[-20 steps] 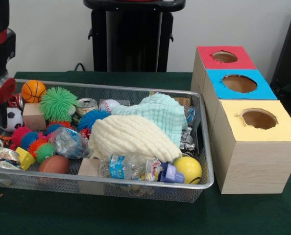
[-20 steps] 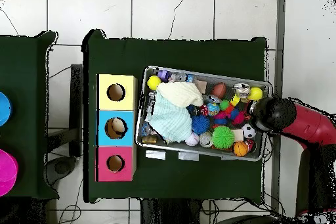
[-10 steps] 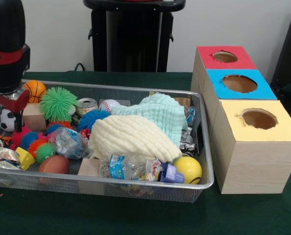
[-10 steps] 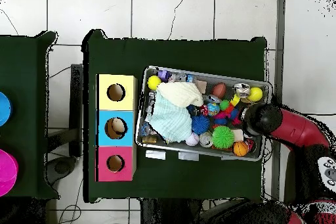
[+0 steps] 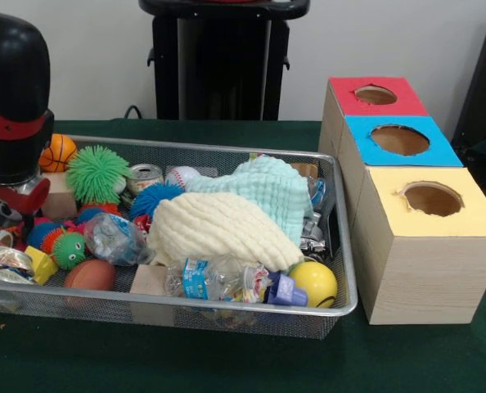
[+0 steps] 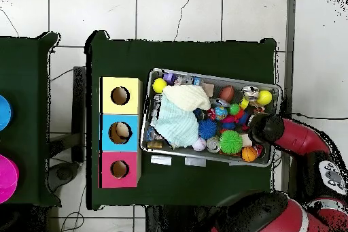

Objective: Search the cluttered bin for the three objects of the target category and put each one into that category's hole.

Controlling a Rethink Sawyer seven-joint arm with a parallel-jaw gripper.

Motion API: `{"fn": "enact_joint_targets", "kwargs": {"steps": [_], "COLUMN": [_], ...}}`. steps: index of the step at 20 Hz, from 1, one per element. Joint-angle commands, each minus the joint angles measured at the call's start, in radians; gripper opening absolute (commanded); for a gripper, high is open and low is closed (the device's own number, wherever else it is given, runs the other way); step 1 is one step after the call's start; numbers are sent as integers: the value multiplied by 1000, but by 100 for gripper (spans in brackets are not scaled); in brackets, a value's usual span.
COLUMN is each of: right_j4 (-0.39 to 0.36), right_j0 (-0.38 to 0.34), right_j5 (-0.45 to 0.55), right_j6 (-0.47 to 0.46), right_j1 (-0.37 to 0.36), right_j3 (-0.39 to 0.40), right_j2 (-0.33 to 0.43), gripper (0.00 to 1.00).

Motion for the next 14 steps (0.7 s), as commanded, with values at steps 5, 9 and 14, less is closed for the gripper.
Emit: {"fn": "enact_joint_targets", "kwargs": {"steps": [5,9,14], "right_j4": [67,88,111], "right_j0": [30,23,10], "right_j5": [-86,-88,-116], "right_j6": [270,246,213], "right_j1": [154,178,199], "right_j3": [-112,-141,-165], "right_j2": [-75,-90,-83], "gripper": [100,100,100]}}
